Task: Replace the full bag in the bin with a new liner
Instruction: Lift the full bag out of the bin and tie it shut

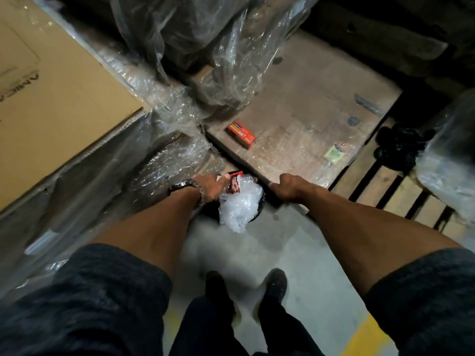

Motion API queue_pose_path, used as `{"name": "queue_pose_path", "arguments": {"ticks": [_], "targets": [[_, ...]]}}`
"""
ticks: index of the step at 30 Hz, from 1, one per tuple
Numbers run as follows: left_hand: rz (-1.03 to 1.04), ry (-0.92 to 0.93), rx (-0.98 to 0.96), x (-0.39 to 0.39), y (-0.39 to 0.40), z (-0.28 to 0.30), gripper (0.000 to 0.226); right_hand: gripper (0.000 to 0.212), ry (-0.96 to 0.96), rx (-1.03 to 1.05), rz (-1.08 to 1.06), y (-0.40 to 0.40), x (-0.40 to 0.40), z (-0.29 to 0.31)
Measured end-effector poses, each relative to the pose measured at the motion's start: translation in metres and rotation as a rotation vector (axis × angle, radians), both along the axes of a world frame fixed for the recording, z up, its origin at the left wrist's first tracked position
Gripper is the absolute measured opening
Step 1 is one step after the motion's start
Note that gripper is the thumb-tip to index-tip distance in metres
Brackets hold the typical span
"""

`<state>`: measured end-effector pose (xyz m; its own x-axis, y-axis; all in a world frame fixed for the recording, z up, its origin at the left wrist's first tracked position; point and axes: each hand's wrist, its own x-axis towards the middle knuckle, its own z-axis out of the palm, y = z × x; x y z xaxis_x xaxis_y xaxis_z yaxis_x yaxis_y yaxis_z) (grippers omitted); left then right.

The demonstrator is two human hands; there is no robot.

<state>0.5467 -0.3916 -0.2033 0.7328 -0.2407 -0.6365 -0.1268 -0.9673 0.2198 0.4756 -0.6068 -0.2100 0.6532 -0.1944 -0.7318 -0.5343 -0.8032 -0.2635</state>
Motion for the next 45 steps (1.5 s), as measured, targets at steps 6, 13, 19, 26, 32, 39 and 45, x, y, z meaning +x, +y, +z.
{"name": "queue_pose_path", "arguments": {"ticks": [6,13,19,26,32,39,45], "targets": [[0.411,-0.051,-0.070,0.012,-0.008,-0.015,0.079,0.041,-0.157,0.124,-0.437,0.000,0.000,-0.029],[1.214,0.203,-0.516,0.047,0.001,-0.101,0.076,0.057,-0.224,0.361,-1.323,0.016,-0.002,-0.089],[1.171,0.209,-0.455,0.046,0.036,-0.193,0.053,0.067,-0.196,0.301,-1.537,0.041,-0.009,-0.191],[1.086,0.210,-0.224,0.055,0.091,-0.403,0.117,0.039,-0.220,0.157,-1.575,0.068,-0.007,-0.278],[1.095,0.233,-0.304,0.055,0.066,-0.391,0.062,0.040,-0.200,0.089,-1.560,0.061,-0.004,-0.345],[1.057,0.250,-0.349,0.064,0.063,-0.457,0.072,0.034,-0.233,0.119,-1.546,0.055,0.009,-0.402],[1.160,0.324,-0.452,0.076,0.054,-0.473,0.053,0.049,-0.275,0.279,-1.638,0.044,0.025,-0.435]]}}
